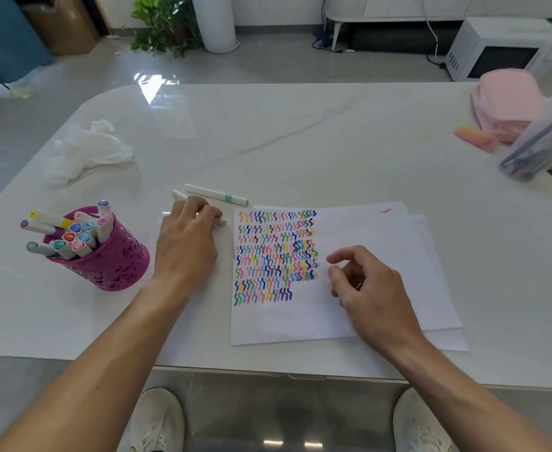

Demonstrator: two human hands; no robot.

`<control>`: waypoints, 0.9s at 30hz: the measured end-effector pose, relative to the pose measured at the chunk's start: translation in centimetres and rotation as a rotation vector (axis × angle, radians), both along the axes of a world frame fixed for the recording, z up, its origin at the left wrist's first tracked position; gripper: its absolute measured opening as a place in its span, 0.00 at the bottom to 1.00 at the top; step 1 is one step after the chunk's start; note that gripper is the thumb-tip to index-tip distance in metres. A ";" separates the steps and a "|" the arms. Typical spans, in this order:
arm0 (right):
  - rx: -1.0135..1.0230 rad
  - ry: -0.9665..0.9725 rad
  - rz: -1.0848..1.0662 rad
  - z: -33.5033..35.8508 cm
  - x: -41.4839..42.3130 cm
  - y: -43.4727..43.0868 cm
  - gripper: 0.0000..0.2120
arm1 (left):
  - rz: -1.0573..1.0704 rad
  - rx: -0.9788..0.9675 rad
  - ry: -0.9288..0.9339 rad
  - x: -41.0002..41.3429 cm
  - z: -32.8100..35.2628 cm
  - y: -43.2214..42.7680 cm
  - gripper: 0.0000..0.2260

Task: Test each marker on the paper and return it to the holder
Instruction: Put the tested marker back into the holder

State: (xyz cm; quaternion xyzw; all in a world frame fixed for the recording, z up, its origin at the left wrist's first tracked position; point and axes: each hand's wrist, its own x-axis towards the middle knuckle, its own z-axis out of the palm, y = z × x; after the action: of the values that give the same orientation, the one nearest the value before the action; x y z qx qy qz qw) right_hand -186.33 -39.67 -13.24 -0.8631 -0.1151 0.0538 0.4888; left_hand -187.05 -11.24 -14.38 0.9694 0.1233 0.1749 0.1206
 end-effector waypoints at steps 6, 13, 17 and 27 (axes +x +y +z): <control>-0.006 0.002 -0.008 -0.1 0.1 0.0 0.03 | -0.029 -0.013 -0.024 -0.6 0.4 0.5 0.05; -0.006 -0.006 -0.008 0.0 0.2 0.1 0.03 | -0.010 -0.073 -0.002 -1.6 1.9 0.5 0.07; 0.013 -0.014 -0.002 0.4 0.1 0.3 0.03 | -0.019 -0.170 -0.184 -1.9 4.1 -0.8 0.08; 0.082 -0.138 0.133 1.9 -0.7 1.4 0.04 | -0.292 -0.999 -0.130 -2.8 7.4 -5.3 0.11</control>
State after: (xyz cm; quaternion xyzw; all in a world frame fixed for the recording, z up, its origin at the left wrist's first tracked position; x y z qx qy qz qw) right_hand -187.00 -38.31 -11.34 -0.8344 -0.2075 0.0219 0.5101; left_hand -189.88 -16.56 -6.97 0.7877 0.0476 0.1361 0.5989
